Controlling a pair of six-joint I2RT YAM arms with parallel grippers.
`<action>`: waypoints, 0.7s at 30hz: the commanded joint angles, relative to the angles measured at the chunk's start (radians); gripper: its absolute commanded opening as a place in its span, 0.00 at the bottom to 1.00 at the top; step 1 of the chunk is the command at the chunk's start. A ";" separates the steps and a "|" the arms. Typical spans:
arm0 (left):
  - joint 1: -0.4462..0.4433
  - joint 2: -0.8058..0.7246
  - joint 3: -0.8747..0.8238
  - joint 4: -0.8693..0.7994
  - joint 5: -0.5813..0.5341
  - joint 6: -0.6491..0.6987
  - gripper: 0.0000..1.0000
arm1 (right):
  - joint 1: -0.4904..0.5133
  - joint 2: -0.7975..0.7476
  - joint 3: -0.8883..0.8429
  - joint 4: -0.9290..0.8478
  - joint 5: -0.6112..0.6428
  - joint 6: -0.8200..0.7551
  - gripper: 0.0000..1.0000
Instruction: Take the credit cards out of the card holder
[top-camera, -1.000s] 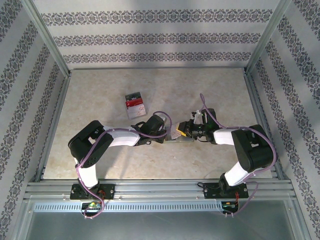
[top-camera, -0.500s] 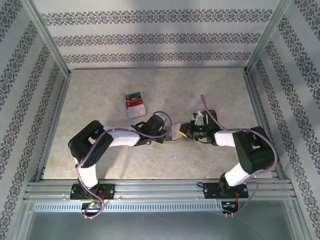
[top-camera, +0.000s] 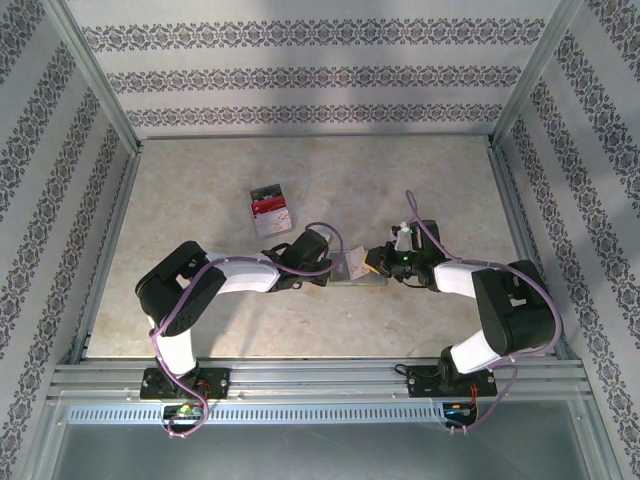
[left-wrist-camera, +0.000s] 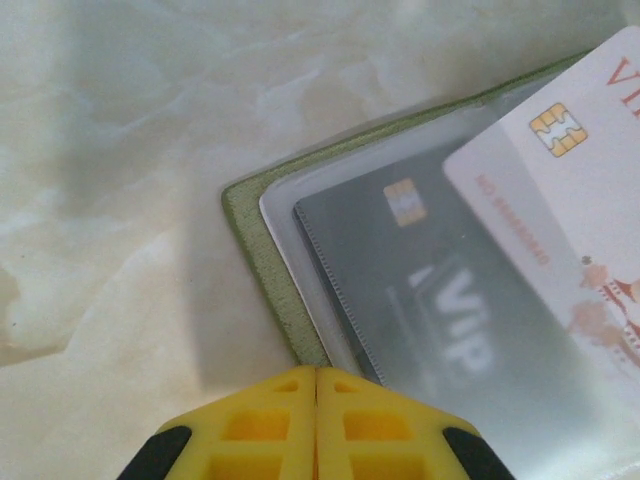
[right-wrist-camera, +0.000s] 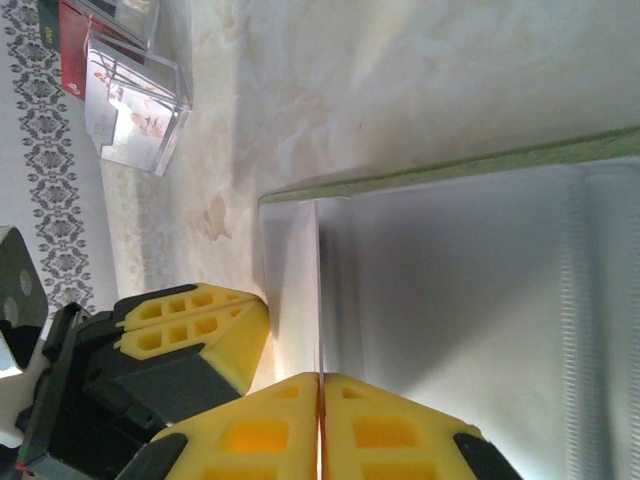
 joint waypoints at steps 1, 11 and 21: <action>0.004 -0.056 -0.014 -0.050 -0.039 0.017 0.14 | -0.014 -0.049 0.008 -0.076 0.032 -0.073 0.06; 0.013 -0.148 0.009 -0.101 -0.056 0.049 0.60 | -0.021 -0.169 0.044 -0.237 0.076 -0.182 0.03; 0.075 -0.264 0.100 -0.196 0.168 0.279 0.99 | -0.016 -0.325 0.065 -0.293 -0.019 -0.304 0.02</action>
